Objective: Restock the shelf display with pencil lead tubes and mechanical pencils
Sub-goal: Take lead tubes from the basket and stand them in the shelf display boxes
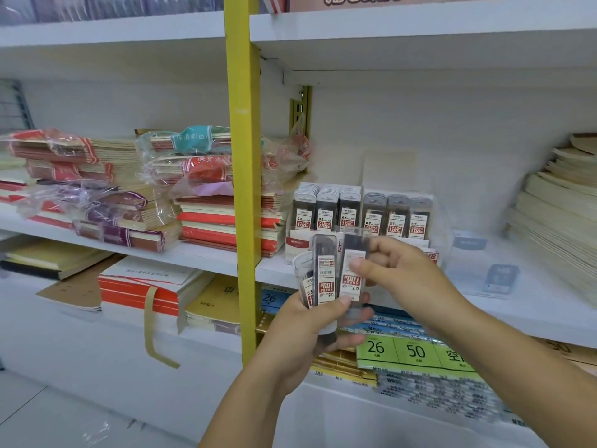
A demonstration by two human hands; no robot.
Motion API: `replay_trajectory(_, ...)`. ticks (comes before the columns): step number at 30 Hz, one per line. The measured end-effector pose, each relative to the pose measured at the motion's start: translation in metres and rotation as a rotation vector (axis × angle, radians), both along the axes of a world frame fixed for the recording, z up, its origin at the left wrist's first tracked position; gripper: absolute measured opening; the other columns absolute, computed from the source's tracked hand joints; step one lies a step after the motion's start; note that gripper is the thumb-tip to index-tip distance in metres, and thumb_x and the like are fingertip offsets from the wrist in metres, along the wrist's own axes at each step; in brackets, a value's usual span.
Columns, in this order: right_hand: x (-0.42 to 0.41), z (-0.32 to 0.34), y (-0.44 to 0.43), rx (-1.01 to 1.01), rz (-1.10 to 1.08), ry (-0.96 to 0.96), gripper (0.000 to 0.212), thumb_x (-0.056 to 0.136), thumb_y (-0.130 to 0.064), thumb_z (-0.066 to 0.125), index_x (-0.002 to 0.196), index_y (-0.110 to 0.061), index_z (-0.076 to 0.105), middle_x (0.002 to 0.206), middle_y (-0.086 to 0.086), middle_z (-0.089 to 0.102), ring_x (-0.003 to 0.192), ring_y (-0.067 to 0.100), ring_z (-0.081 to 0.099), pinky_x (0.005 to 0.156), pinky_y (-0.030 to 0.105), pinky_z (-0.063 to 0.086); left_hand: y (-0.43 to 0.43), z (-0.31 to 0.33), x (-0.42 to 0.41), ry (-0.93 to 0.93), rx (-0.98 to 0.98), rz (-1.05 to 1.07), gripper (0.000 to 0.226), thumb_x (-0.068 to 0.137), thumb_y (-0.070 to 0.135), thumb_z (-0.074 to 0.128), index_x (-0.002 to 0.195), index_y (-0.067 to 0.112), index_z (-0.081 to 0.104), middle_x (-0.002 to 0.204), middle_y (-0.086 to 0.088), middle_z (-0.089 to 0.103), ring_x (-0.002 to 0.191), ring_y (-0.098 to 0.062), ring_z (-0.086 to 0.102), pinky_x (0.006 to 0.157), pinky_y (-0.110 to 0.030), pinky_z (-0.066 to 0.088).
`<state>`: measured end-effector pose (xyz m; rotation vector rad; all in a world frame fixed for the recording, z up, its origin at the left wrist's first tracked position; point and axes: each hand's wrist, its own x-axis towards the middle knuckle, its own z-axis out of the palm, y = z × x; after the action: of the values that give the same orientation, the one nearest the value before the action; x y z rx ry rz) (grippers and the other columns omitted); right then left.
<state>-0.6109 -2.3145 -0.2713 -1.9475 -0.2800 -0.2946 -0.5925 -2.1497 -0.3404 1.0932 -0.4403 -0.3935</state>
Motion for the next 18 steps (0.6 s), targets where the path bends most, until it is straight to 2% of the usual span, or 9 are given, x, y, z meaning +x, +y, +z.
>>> replay_trajectory(3, -0.002, 0.004, -0.007, 0.030, 0.048, 0.008, 0.021, 0.096, -0.022, 0.057, 0.109, -0.035, 0.066, 0.100, -0.006, 0.075, 0.091, 0.012, 0.072, 0.081, 0.033, 0.053, 0.006, -0.001, 0.003, 0.009, 0.025, 0.051, 0.027, 0.098, 0.015, 0.062, 0.125, 0.014, 0.061, 0.114, -0.010, 0.076, 0.104, -0.026, 0.073, 0.076, -0.036, 0.062)
replay_trajectory(5, -0.005, 0.007, -0.012, 0.019, 0.104, 0.083, 0.025, 0.097, -0.023, 0.055, 0.108, -0.043, 0.066, 0.095, -0.004, 0.076, 0.082, 0.019, 0.074, 0.069, 0.033, 0.058, 0.008, 0.000, 0.006, -0.001, 0.047, 0.122, 0.022, 0.097, 0.019, 0.063, 0.119, 0.017, 0.063, 0.109, -0.007, 0.077, 0.091, -0.018, 0.075, 0.071, -0.031, 0.060)
replay_trajectory(8, -0.007, 0.002, -0.013, -0.149, 0.132, 0.193, 0.027, 0.095, -0.030, 0.057, 0.115, -0.046, 0.064, 0.084, -0.002, 0.073, 0.062, 0.019, 0.070, 0.055, 0.029, 0.056, 0.007, 0.002, 0.008, -0.017, 0.020, 0.206, 0.020, 0.086, 0.029, 0.072, 0.106, 0.025, 0.073, 0.092, 0.001, 0.076, 0.066, -0.009, 0.064, 0.063, -0.026, 0.055)
replay_trajectory(11, -0.008, -0.002, -0.012, -0.199, 0.119, 0.161, 0.027, 0.083, -0.038, 0.066, 0.109, -0.046, 0.069, 0.096, -0.002, 0.071, 0.056, 0.017, 0.065, 0.051, 0.026, 0.054, 0.004, 0.000, 0.008, -0.005, 0.028, 0.257, 0.012, 0.086, 0.027, 0.076, 0.098, 0.028, 0.077, 0.075, -0.002, 0.061, 0.058, -0.008, 0.051, 0.058, -0.025, 0.049)
replay_trajectory(13, -0.009, 0.000, -0.017, -0.080, 0.081, 0.155, 0.025, 0.080, -0.036, 0.069, 0.105, -0.040, 0.072, 0.096, -0.006, 0.072, 0.060, 0.020, 0.067, 0.056, 0.027, 0.057, 0.003, -0.003, 0.011, 0.017, 0.041, 0.318, 0.009, 0.092, 0.019, 0.072, 0.094, 0.027, 0.077, 0.069, -0.001, 0.057, 0.056, -0.009, 0.047, 0.057, -0.025, 0.045)
replay_trajectory(15, -0.008, 0.004, -0.025, 0.065, 0.057, 0.170, 0.022, 0.087, -0.019, 0.067, 0.108, -0.024, 0.069, 0.098, 0.001, 0.074, 0.072, 0.024, 0.071, 0.065, 0.029, 0.059, 0.003, -0.004, 0.014, 0.037, 0.029, 0.355, 0.009, 0.094, 0.016, 0.070, 0.097, 0.022, 0.074, 0.068, -0.003, 0.054, 0.055, -0.010, 0.044, 0.058, -0.027, 0.043)
replay_trajectory(17, -0.009, 0.009, -0.027, 0.150, 0.027, 0.133, 0.023, 0.091, -0.009, 0.061, 0.113, -0.013, 0.060, 0.094, 0.008, 0.075, 0.077, 0.025, 0.072, 0.064, 0.026, 0.059, 0.003, -0.004, 0.015, 0.027, 0.028, 0.356, 0.010, 0.094, 0.017, 0.070, 0.102, 0.022, 0.073, 0.067, -0.002, 0.053, 0.056, -0.010, 0.044, 0.058, -0.027, 0.043)
replay_trajectory(18, -0.010, 0.013, -0.028, 0.130, -0.028, 0.065, 0.021, 0.092, -0.011, 0.060, 0.113, -0.014, 0.056, 0.090, 0.006, 0.075, 0.075, 0.021, 0.072, 0.061, 0.025, 0.058, 0.002, -0.004, 0.014, 0.017, 0.037, 0.342, 0.011, 0.093, 0.021, 0.071, 0.103, 0.024, 0.073, 0.067, -0.001, 0.053, 0.056, -0.010, 0.043, 0.058, -0.028, 0.043)
